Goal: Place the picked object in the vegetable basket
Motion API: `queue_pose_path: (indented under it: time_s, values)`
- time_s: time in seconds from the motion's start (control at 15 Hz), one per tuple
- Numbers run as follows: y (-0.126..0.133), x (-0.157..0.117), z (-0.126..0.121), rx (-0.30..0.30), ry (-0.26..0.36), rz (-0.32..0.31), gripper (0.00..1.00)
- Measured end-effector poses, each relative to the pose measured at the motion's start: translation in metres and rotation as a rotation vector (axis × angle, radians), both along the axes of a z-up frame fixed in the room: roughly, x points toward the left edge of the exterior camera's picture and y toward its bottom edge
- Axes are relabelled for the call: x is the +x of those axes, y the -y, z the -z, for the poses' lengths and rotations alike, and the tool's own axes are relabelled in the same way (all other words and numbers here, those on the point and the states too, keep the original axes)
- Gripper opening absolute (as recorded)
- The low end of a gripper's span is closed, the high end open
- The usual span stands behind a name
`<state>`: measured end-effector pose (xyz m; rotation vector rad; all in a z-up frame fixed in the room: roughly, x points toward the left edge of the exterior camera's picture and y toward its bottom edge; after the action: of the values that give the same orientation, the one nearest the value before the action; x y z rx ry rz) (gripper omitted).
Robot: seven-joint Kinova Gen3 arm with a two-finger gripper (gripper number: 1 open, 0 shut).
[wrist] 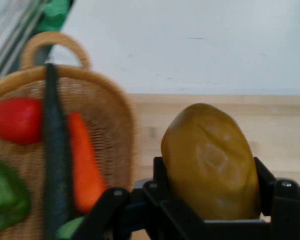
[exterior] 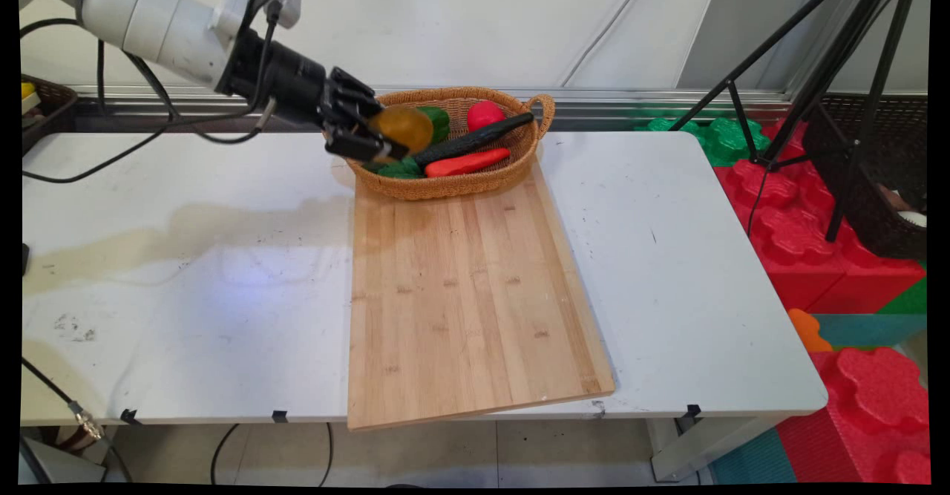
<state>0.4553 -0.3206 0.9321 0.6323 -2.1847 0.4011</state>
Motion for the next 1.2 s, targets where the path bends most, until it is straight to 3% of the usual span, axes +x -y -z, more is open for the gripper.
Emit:
queue_pose_path:
  time_s: [0.47,0.93,1.2]
  values:
    - [0.043,0.03,0.016,-0.02,0.06,-0.164,0.0]
    - [0.095,0.045,0.056,0.002,0.171,-0.28,0.0]
    - [0.111,0.052,0.074,0.021,0.223,-0.316,0.0]
